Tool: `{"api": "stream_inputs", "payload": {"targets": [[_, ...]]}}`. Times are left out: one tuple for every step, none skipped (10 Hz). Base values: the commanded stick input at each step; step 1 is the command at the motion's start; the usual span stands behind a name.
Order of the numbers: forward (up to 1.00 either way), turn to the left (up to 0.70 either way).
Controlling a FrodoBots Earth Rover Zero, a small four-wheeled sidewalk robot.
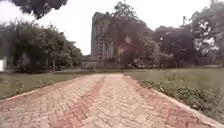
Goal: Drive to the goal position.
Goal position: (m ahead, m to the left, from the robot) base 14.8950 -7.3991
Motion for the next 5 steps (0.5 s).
{"api": "stream_inputs", "payload": {"targets": [[0.7, 0.0], [0.7, 0.0], [0.7, 0.0], [0.7, 0.0], [0.7, 0.0]]}}
